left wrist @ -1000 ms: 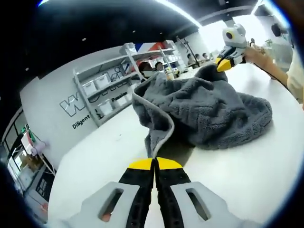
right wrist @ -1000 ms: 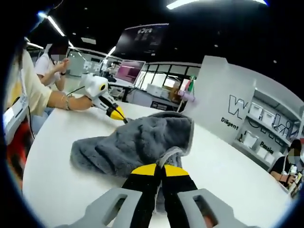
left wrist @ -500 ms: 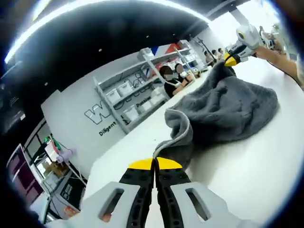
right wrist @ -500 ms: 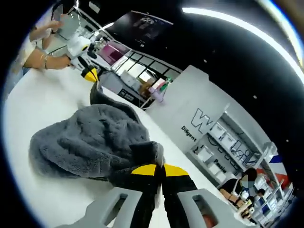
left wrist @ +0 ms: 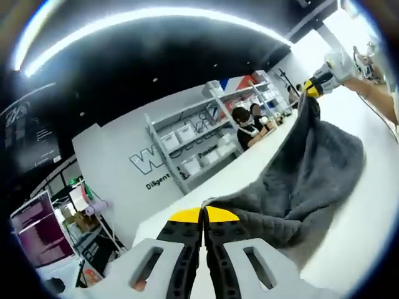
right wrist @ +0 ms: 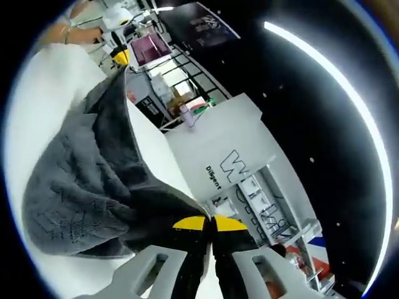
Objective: Fold the towel on the table until its edges align and the towel forms a compact rectangular stack.
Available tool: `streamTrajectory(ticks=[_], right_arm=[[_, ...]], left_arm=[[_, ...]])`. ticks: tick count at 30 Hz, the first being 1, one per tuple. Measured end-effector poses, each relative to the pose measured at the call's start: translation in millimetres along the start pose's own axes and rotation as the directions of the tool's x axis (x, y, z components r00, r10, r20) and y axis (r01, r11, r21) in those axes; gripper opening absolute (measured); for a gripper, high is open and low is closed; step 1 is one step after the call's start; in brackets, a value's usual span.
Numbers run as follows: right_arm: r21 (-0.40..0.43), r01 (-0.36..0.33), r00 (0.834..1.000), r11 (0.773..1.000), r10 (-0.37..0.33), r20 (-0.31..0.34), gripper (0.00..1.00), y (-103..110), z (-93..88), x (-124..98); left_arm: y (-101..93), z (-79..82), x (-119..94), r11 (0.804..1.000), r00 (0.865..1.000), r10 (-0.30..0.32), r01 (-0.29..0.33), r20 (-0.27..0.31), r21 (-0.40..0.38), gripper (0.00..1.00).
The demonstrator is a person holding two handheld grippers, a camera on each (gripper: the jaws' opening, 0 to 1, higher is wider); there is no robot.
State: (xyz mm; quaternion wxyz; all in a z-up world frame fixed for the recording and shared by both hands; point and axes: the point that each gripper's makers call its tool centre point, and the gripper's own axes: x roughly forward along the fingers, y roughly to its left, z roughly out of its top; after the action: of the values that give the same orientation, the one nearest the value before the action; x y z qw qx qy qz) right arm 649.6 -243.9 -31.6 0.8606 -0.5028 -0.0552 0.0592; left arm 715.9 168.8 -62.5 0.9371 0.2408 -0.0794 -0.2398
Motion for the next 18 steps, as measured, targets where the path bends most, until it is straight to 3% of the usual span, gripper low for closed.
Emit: streamTrajectory(ticks=[7,18], right_arm=[[-0.063,0.104,0.995,0.993,-0.104,0.002,0.00,-41.7,13.6,-2.7],[-0.057,0.222,0.975,0.973,-0.220,0.034,0.00,-117.5,36.0,-22.2]], left_arm=[[28.2,29.0,-12.7,0.998,0.999,0.046,-0.047,0.024,0.042,0.00],[87.6,90.6,-34.9,0.978,0.984,0.157,-0.166,0.081,0.123,0.00]])
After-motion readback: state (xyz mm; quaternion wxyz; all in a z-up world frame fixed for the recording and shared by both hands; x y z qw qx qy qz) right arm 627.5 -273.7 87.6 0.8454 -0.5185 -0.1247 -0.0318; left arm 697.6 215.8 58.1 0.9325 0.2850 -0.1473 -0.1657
